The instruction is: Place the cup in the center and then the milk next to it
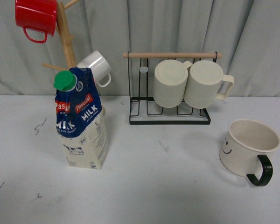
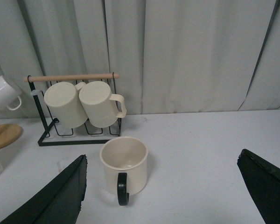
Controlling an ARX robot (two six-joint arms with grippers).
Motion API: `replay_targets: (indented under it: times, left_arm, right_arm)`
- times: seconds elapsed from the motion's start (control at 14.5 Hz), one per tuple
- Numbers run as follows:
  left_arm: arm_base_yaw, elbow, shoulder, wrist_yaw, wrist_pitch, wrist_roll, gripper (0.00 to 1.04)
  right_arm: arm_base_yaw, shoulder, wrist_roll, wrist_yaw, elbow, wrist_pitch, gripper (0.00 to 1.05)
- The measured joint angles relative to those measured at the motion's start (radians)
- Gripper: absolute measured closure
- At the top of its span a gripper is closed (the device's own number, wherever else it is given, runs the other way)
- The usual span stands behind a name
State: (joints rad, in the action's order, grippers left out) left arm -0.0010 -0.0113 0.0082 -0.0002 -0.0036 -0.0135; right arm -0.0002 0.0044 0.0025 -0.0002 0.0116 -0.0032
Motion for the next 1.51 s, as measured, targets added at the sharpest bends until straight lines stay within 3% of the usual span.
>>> replay_targets:
  times: [1.24,1.31,1.38,1.51]
  left_arm:
    - [0.000,0.000,0.000,0.000,0.000,0.000,0.07]
    - [0.000,0.000,0.000,-0.001,0.000,0.000,0.07]
    - [0.000,0.000,0.000,0.001,0.002,0.000,0.07]
    - [0.001,0.000,0.000,0.000,0.000,0.000,0.07]
  right_arm:
    - [0.003,0.004,0.000,0.014,0.003,-0.021,0.06]
    - [0.042,0.143,0.006,0.151,0.081,-0.174,0.06]
    - [0.001,0.365,0.006,0.174,0.175,-0.138,0.06]
    - [-0.042,0.619,0.005,0.071,0.343,-0.049,0.06]
